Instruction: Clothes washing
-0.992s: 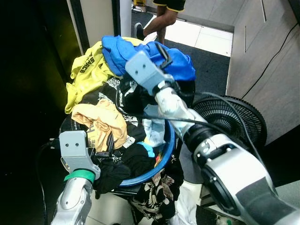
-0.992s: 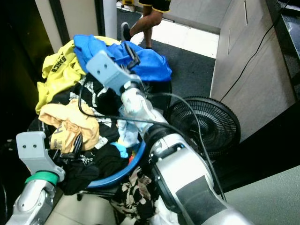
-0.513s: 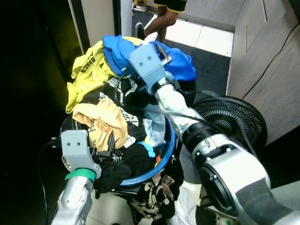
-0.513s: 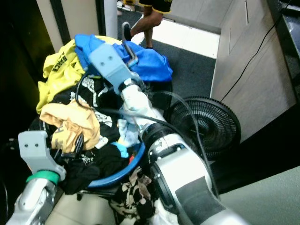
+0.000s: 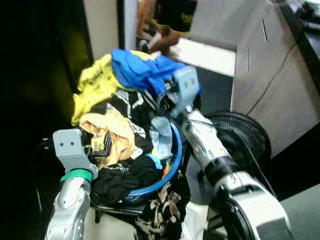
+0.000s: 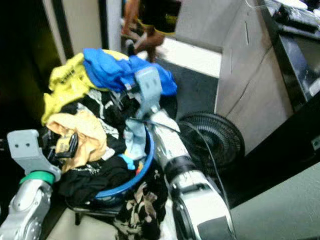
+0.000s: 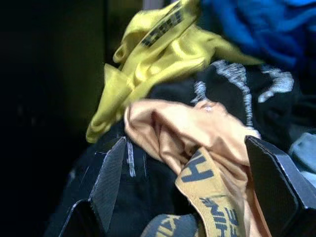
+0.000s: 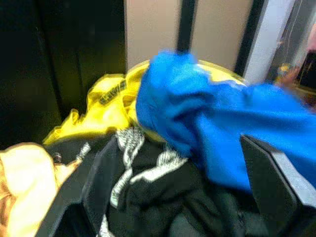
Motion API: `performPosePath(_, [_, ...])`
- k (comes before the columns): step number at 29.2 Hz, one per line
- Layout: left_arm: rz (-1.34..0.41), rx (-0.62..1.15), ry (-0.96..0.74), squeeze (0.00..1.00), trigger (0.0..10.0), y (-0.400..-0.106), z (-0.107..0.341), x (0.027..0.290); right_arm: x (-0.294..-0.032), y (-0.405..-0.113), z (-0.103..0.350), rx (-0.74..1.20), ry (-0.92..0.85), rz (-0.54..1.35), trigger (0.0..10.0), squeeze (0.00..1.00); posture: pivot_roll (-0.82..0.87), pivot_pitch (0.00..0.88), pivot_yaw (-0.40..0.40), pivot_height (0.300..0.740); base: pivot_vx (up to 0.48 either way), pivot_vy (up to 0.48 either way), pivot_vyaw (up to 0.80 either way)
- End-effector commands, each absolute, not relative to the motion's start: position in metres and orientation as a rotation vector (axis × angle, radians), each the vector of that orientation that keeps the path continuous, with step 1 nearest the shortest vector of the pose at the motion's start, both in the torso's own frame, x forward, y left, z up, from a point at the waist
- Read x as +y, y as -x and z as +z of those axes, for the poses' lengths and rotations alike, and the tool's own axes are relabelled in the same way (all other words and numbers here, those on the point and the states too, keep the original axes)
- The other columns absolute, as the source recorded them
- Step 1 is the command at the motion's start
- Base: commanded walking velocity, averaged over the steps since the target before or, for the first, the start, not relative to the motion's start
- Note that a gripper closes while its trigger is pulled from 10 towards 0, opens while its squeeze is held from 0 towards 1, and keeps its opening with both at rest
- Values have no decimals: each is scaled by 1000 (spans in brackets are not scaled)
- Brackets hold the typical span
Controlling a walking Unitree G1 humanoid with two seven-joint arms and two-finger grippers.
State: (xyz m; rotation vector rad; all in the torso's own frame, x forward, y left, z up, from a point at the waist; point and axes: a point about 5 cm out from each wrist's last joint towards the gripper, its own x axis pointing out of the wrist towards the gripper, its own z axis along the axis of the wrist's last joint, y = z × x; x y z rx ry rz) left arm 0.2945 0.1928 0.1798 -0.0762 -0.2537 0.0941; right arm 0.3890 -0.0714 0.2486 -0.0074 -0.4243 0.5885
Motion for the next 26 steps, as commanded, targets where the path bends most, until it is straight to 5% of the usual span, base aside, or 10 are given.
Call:
performPosePath(1, [106,-229,66,0,10000,-293,170,196,-80,-382,259,-460,-53,614,10000,0,57,31,-53,740,0,0,0])
performPosePath(8, [86,-261,93,0,10000,-292,171,196,-79,-363,281,-517,-162,845,10000,0,59,14,-71,740,0,0,0])
performPosePath(11, [109,-250,70,0,10000,-292,168,199,-83,-360,274,-494,-77,868,10000,0,55,7,-76,740,0,0,0])
performPosePath(26, [93,-242,9,0,10000,-305,167,194,-84,-371,234,-398,144,681,10000,0,107,0,-67,740,0,0,0])
